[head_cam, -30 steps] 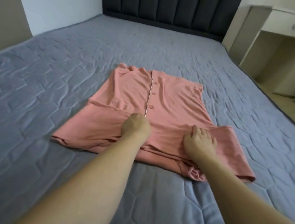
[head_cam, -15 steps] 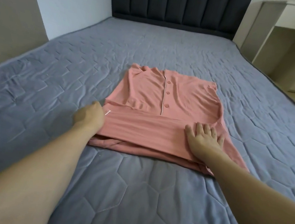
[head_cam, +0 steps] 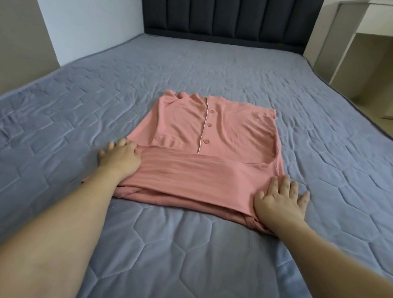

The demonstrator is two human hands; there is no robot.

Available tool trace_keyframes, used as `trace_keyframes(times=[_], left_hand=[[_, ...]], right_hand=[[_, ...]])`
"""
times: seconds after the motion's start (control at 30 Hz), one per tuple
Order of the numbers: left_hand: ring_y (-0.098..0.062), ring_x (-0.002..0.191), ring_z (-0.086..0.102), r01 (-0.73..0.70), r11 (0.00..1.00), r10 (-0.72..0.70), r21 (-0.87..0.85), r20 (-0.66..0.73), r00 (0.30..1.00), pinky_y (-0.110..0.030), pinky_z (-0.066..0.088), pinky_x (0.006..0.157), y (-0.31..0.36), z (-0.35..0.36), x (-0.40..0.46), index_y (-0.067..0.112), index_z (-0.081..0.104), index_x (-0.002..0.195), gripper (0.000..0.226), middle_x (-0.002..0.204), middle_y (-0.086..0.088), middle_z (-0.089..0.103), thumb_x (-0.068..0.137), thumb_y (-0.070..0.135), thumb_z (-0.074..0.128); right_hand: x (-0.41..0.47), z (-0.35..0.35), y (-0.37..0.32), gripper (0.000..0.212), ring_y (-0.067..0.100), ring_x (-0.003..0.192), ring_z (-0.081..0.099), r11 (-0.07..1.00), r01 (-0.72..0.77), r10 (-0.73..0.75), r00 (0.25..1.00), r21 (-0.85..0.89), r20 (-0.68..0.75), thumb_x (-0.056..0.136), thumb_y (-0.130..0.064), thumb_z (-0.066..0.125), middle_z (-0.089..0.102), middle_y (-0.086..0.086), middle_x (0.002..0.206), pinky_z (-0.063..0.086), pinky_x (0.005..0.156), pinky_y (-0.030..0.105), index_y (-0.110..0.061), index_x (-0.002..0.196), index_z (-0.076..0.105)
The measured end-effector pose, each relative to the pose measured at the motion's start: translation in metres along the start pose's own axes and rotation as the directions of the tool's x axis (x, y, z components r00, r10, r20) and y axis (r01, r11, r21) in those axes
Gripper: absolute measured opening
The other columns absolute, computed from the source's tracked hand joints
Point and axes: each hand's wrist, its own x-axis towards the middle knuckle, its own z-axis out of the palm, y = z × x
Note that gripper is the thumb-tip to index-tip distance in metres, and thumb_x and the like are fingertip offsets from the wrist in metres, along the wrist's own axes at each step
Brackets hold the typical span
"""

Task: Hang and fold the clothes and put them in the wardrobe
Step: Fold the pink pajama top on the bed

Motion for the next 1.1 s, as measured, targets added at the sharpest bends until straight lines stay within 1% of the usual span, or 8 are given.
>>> trace_keyframes(times=[0.13,0.23,0.33,0.5,0.67,0.83,1.0,1.1], left_hand=[[-0.042,0.108,0.057,-0.232,0.969,0.243,0.08,-0.195,0.95,-0.048,0.043,0.09,0.002,-0.006,0.0,0.006,0.057,0.106,0.032,0.115,-0.023,0.063,0.1,0.032,0.04],[-0.044,0.097,0.063,-0.163,0.98,0.187,0.113,-0.245,0.951,-0.046,0.044,0.082,-0.001,-0.008,0.006,0.005,0.053,0.105,0.033,0.103,-0.027,0.066,0.101,0.036,0.042],[-0.037,0.112,0.054,-0.015,0.966,0.089,0.259,-0.276,0.957,-0.045,0.037,0.097,0.007,-0.003,0.006,0.006,0.056,0.116,0.04,0.118,-0.019,0.061,0.097,0.041,0.048],[-0.019,0.149,0.01,-0.288,0.948,0.289,-0.135,-0.009,0.957,-0.045,-0.002,0.119,0.029,0.031,-0.03,0.039,0.025,0.15,0.065,0.16,0.002,0.017,0.092,0.067,0.019],[-0.005,0.148,-0.015,-0.323,0.946,0.32,-0.019,0.184,0.929,-0.032,-0.014,0.119,-0.005,0.033,-0.048,0.035,-0.004,0.155,0.067,0.163,0.011,-0.011,0.096,0.063,0.011],[-0.004,0.146,-0.021,-0.347,0.936,0.335,0.058,0.151,0.93,-0.035,-0.014,0.12,-0.019,0.025,-0.081,0.027,-0.011,0.154,0.082,0.16,0.012,-0.017,0.09,0.073,0.01],[-0.004,0.149,-0.006,-0.447,0.887,0.431,0.115,0.141,0.891,-0.043,-0.006,0.121,-0.046,0.015,-0.111,0.038,-0.003,0.155,0.092,0.163,0.016,-0.002,0.075,0.066,0.032],[-0.011,0.15,0.009,-0.335,0.916,0.322,0.219,0.093,0.942,-0.047,0.004,0.119,-0.04,0.0,-0.1,0.038,0.016,0.155,0.084,0.163,0.011,0.013,0.081,0.039,0.055]], right_hand=[[0.02,-0.024,-0.049,0.069,0.031,0.148,-0.006,0.996,0.038,-0.032,0.996,0.086,-0.078,0.088,-0.032,0.023,-0.002,0.013,0.162,-0.014,0.114,0.052,-0.006,0.151,0.019],[0.018,-0.014,-0.07,0.068,0.026,0.149,-0.001,0.959,0.248,-0.237,0.968,0.141,-0.087,0.092,-0.044,0.023,0.001,0.008,0.163,-0.008,0.117,0.05,-0.015,0.153,0.014],[0.004,0.018,-0.05,0.075,0.019,0.149,0.0,0.949,0.252,-0.247,0.968,0.191,-0.054,0.093,-0.061,0.014,0.005,0.001,0.163,-0.004,0.119,0.045,-0.019,0.154,0.013],[0.009,0.029,-0.045,0.083,0.015,0.149,-0.002,0.944,0.261,-0.25,0.965,0.204,-0.075,0.087,-0.069,0.005,0.004,-0.004,0.163,-0.007,0.119,0.043,-0.022,0.155,0.012],[0.003,0.021,-0.005,0.084,0.016,0.149,-0.006,0.946,0.323,-0.32,0.945,0.039,-0.068,0.084,-0.072,-0.004,-0.001,-0.005,0.163,-0.008,0.119,0.044,-0.029,0.155,0.008],[-0.016,0.007,0.053,0.091,0.014,0.147,-0.018,0.9,0.411,-0.411,0.911,-0.146,0.033,0.075,-0.076,-0.012,-0.015,-0.006,0.161,-0.011,0.118,0.045,-0.029,0.153,-0.009],[-0.033,-0.005,0.056,0.098,0.012,0.149,-0.004,0.666,0.721,-0.728,0.684,-0.191,0.044,0.077,-0.085,0.015,-0.009,-0.009,0.159,-0.011,0.119,0.036,-0.028,0.154,-0.003],[-0.03,-0.015,0.051,0.081,0.012,0.149,0.008,0.658,0.727,-0.727,0.681,-0.197,0.086,0.088,-0.057,0.039,0.003,-0.005,0.162,0.002,0.121,0.03,-0.026,0.155,0.006]])
